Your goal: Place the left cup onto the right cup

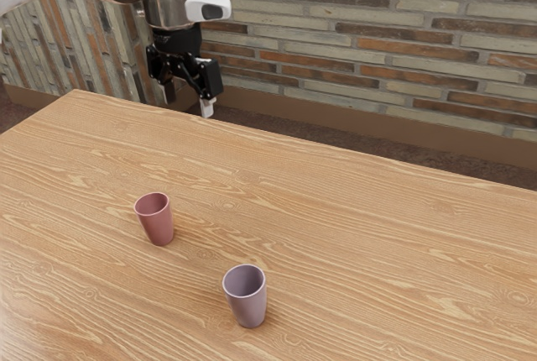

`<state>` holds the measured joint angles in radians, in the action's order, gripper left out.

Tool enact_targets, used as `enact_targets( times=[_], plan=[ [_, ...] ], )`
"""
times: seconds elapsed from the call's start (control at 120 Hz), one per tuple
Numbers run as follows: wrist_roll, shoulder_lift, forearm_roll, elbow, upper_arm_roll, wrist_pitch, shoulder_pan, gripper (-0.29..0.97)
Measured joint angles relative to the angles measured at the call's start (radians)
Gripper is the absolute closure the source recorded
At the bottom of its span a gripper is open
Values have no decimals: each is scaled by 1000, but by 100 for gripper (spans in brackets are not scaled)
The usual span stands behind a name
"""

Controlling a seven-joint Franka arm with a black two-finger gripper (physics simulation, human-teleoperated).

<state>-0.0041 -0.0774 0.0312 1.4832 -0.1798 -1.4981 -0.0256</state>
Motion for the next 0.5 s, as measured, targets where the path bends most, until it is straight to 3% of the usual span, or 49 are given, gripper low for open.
enact_targets(
  times=[0.5],
  plan=[
    [3, -3, 5, 29, 13, -16, -7, 0]
  ],
)
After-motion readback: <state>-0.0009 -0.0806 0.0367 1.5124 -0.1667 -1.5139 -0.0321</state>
